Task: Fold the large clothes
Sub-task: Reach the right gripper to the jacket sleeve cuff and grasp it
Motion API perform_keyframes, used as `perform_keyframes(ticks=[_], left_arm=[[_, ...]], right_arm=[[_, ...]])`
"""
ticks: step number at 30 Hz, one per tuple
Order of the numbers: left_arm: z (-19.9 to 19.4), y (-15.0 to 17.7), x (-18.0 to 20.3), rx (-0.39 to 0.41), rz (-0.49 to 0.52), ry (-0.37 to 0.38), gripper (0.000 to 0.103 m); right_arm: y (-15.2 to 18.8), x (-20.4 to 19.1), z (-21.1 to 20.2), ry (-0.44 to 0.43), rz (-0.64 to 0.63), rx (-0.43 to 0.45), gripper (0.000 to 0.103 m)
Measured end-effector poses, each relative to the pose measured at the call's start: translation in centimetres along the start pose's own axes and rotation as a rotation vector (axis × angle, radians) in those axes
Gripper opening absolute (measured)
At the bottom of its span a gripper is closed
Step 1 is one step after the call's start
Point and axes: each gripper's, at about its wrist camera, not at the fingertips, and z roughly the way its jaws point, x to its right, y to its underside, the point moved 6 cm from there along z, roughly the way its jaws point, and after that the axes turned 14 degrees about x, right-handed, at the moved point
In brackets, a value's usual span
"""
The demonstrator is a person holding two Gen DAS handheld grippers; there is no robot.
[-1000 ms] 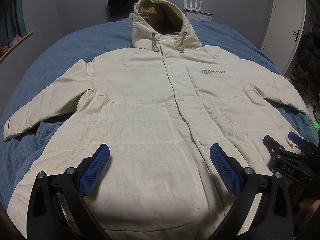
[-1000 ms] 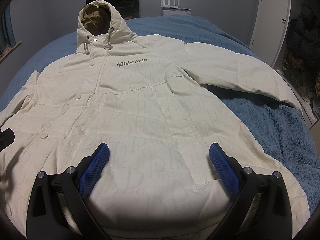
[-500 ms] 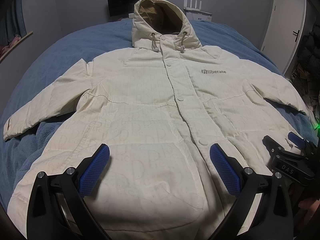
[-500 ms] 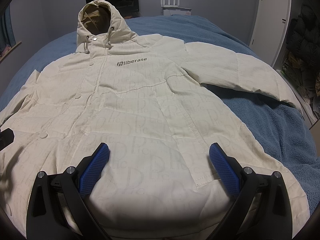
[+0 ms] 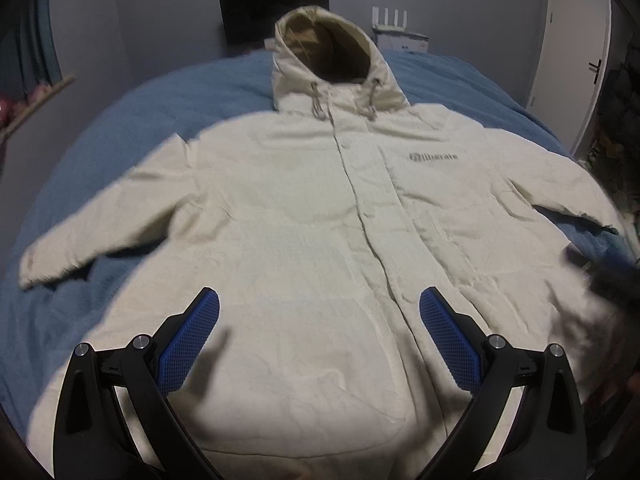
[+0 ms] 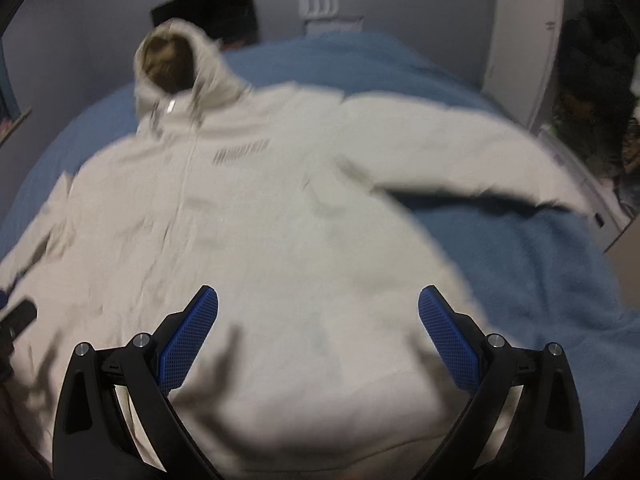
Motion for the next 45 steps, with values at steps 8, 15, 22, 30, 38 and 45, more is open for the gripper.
perform_keyframes(ticks=[8,15,22,30,38,45], left_arm=[[0.1,-6.6,-1.1,0.037,0.031,-0.019,0.097],[2.7,-11.5,-3.2,0.134,-0.097,-0.011,0.097],[7.7,-8.4,-3.7,0.010,-0.075,-0.052,0.097],[10.8,-4.6,-3.3,-0.087,-0.073,0.031,0.097],[12.6,-3.9,-3.7,-0.124,-0.123,0.050,0.097],[13.6,-3.4,-5.5,-0.148,-0.191,-0.006,0.097]], right_arm=[[-7.1,8.7,-0.3,0.071,0.078,0.062,0.097],[-10.6,15.3,4.5,0.181,0.121,0.056,0.097],[-7.8,18.0,9.9,0.097,0.283,-0.074,0.097],[-4.3,20.3,14.4,0.132,0.382,-0.187,0.093],[-4.3,24.0,17.0,0.201,0.516,-0.172,0.070],[-5.3,27.4,17.0,0.225,0.601,-0.051,0.030]])
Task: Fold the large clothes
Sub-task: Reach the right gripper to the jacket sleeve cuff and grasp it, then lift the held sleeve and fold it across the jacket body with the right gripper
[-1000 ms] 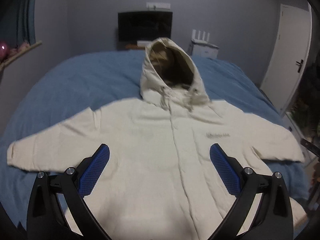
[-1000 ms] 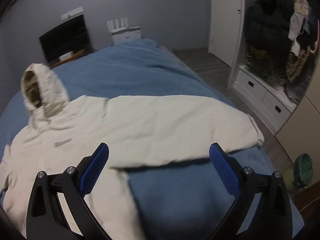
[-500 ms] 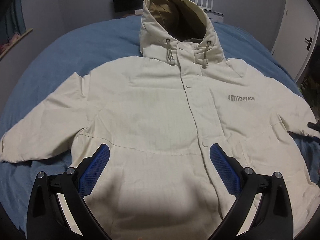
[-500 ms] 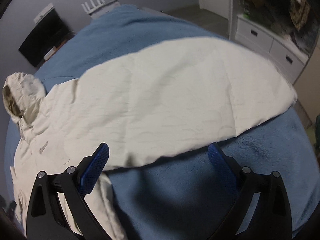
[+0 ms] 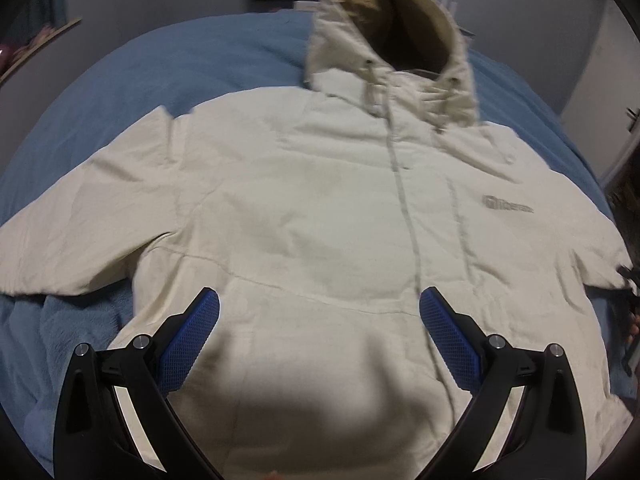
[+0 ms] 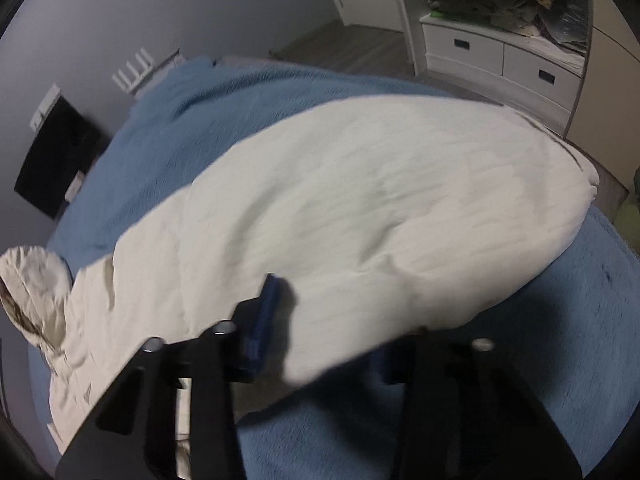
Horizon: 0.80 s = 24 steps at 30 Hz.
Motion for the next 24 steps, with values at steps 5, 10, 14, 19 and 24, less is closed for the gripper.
perform_keyframes(ticks=[5,10,14,19,24], left_arm=[[0.1,0.0,0.1,0.001,0.000,0.021,0.097],[-0.5,-0.2,0.7,0.032,0.021,0.031,0.097],[-0.6,-0.3,0.8,0.036,0.022,0.036,0.097],[-0.9,-0.3,1.0,0.047,0.030,0.041,0.097],[-1.0,-0.3,1.3,0.054,0.044,0.046,0.097]], right_arm=[[-2.3,-2.5,-2.9,-0.027,-0.107,0.168,0.018],[-4.1,-8.0,-9.0,-0.148,-0.250,0.346,0.016],[-2.8,-13.0,-14.1,-0.294,-0.340,0.412,0.016],[1.2,-18.5,-18.1,-0.478,-0.420,0.369,0.016],[8.1,-23.7,-19.6,-0.624,-0.528,0.237,0.016]])
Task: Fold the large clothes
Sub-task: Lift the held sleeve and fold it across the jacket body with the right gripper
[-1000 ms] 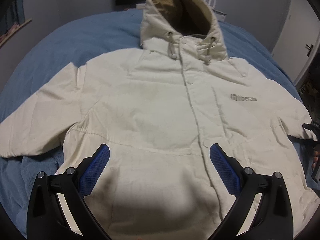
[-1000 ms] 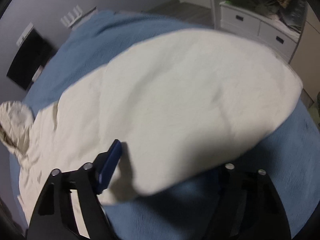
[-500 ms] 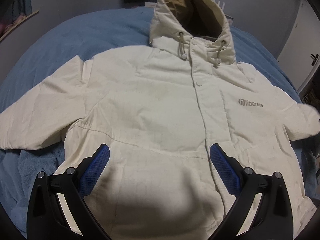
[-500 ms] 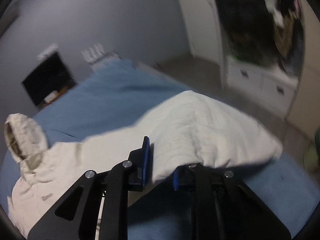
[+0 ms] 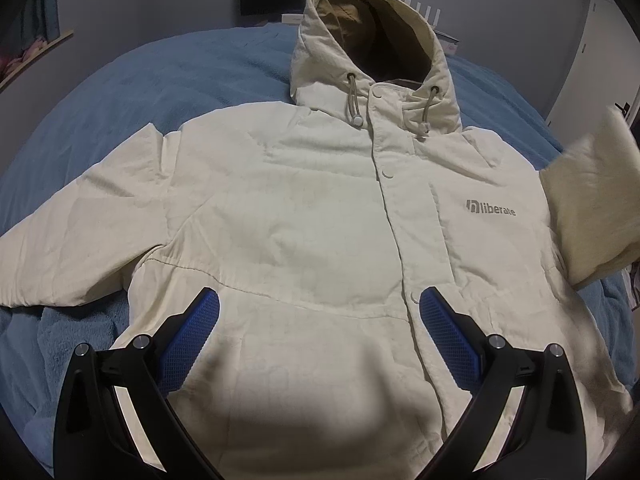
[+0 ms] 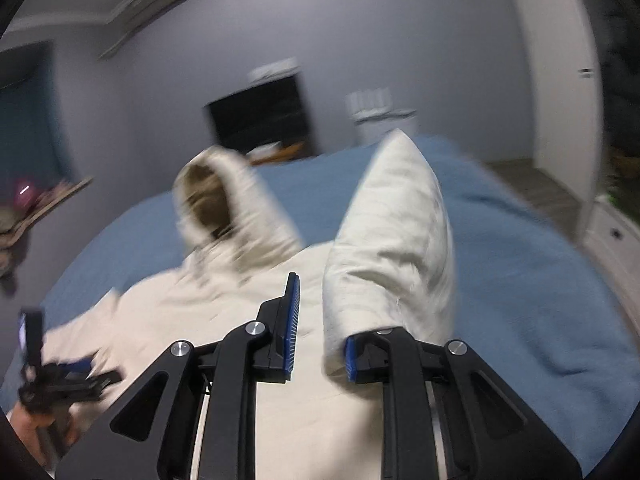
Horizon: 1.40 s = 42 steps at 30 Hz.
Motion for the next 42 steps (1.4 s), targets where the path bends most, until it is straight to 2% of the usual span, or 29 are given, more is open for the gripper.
perform_keyframes(ticks=[4,7,9,10,11,12,13,15,18,22,25,29,30,31,33,36,39,42], left_arm=[[0.1,0.2,0.2,-0.002,0.011,0.005,0.097],[0.0,0.3,0.6,0.002,0.014,0.030,0.097],[-0.3,0.2,1.1,0.017,0.030,0.042,0.097],[-0.5,0.1,1.4,0.023,0.039,0.047,0.097],[-0.7,0.0,1.9,0.030,0.057,0.050,0.097],[-1.0,-0.1,2.3,0.033,0.073,0.050,0.097],[-1.6,-0.4,3.4,0.044,0.111,0.058,0.097],[-2.4,-1.0,4.9,0.063,0.155,0.083,0.097],[-3.9,-1.9,8.5,0.085,0.204,0.161,0.097],[-5.1,-2.8,14.3,0.113,0.302,0.231,0.097],[-5.1,-3.0,16.6,0.125,0.330,0.244,0.097],[-3.9,-2.2,16.3,0.080,0.289,0.240,0.097],[-3.6,-1.9,15.8,0.066,0.283,0.223,0.097],[-3.1,-1.7,15.1,0.056,0.278,0.203,0.097],[-3.0,-1.3,13.7,0.046,0.262,0.173,0.097],[-2.6,-1.2,10.8,0.033,0.222,0.118,0.097],[-2.6,-1.4,7.9,0.039,0.192,0.061,0.097],[-2.3,-1.4,6.1,0.044,0.166,0.028,0.097]], right_arm=[[4.3,-4.9,2.0,-0.096,-0.070,-0.120,0.016],[7.3,-6.3,3.3,-0.101,-0.109,-0.231,0.017],[8.3,-6.4,3.4,-0.120,-0.094,-0.293,0.024],[8.3,-6.3,3.2,-0.132,-0.067,-0.317,0.035],[8.0,-6.3,3.0,-0.141,-0.037,-0.327,0.040],[7.3,-5.9,2.2,-0.156,0.021,-0.329,0.055],[7.0,-5.4,1.5,-0.163,0.058,-0.329,0.065],[5.7,-3.9,0.4,-0.160,0.134,-0.328,0.069],[3.2,-0.5,-1.3,-0.144,0.258,-0.323,0.069],[1.1,2.7,-2.0,-0.130,0.327,-0.296,0.072],[0.7,3.4,-2.0,-0.128,0.330,-0.238,0.072],[2.4,2.9,-0.5,-0.108,0.220,-0.236,0.071],[2.8,2.3,-0.1,-0.107,0.187,-0.234,0.058],[3.2,2.0,0.4,-0.101,0.163,-0.231,0.037],[3.9,1.6,1.1,-0.109,0.147,-0.246,0.017],[4.9,0.2,2.1,-0.151,0.167,-0.262,0.016],[6.3,-3.4,3.6,-0.226,0.128,-0.296,0.016],[8.2,-6.0,4.8,-0.261,0.061,-0.332,0.016]])
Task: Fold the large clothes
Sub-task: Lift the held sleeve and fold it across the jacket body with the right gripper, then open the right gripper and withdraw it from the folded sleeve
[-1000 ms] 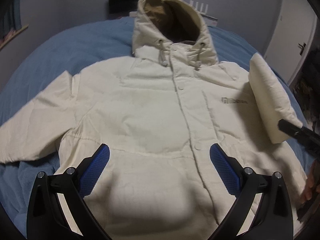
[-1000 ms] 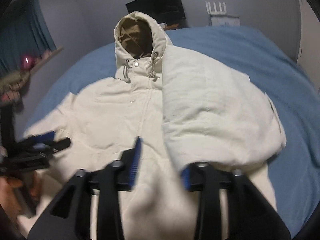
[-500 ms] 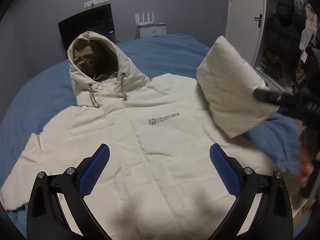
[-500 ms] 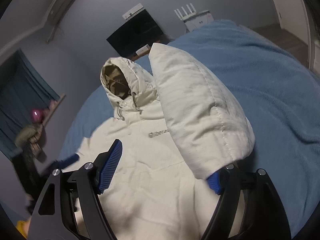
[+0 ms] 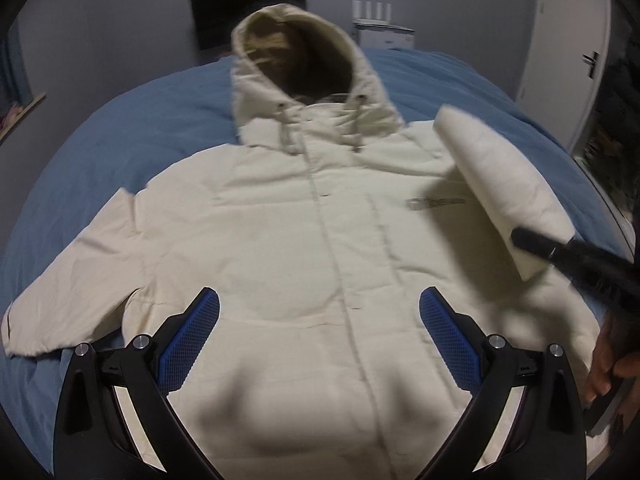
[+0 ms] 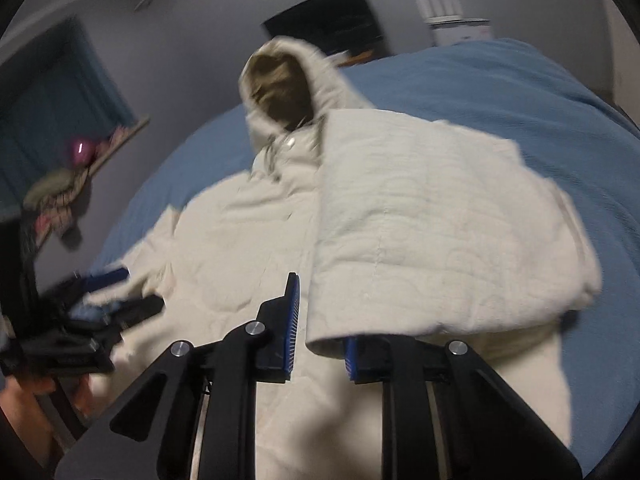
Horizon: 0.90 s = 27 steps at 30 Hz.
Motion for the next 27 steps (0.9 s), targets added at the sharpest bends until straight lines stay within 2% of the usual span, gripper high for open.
perform_keyframes(ticks=[3,6,8,9,11,13,16,20,22,24,27], left_arm=[[0.6,0.6,-0.8,-0.007,-0.040,-0.001,0.097],[1.0,1.1,-0.7,-0.015,-0.050,0.007,0.097],[1.2,1.6,-0.7,-0.025,-0.055,0.014,0.097],[1.4,1.8,-0.8,-0.034,-0.058,0.015,0.097],[1.5,2.2,-1.0,-0.043,-0.068,0.018,0.096],[1.6,2.4,-1.1,-0.049,-0.076,0.023,0.096],[1.6,2.5,-1.1,-0.047,-0.076,0.024,0.096],[1.3,2.4,-1.0,-0.032,-0.065,0.024,0.097],[1.2,2.4,-0.8,-0.031,-0.055,0.022,0.096],[1.1,2.2,0.1,-0.027,-0.014,0.024,0.096],[0.9,1.7,2.7,-0.022,0.068,0.063,0.097]], right_arm=[[1.5,-0.4,2.1,0.009,-0.024,-0.059,0.017],[3.3,0.4,4.1,0.004,0.022,-0.150,0.017],[4.7,1.2,4.8,-0.001,0.057,-0.199,0.021],[5.2,1.6,5.1,-0.014,0.091,-0.232,0.027],[5.5,2.2,5.0,-0.040,0.140,-0.240,0.036],[5.1,2.4,4.4,-0.051,0.168,-0.224,0.058],[4.3,1.9,3.2,-0.045,0.159,-0.185,0.079],[3.4,2.6,0.9,0.035,0.158,-0.134,0.083],[3.3,3.8,0.0,0.090,0.185,-0.142,0.083],[3.3,5.6,-1.5,0.177,0.213,-0.153,0.083],[2.1,7.7,-4.2,0.234,0.257,-0.136,0.083]])
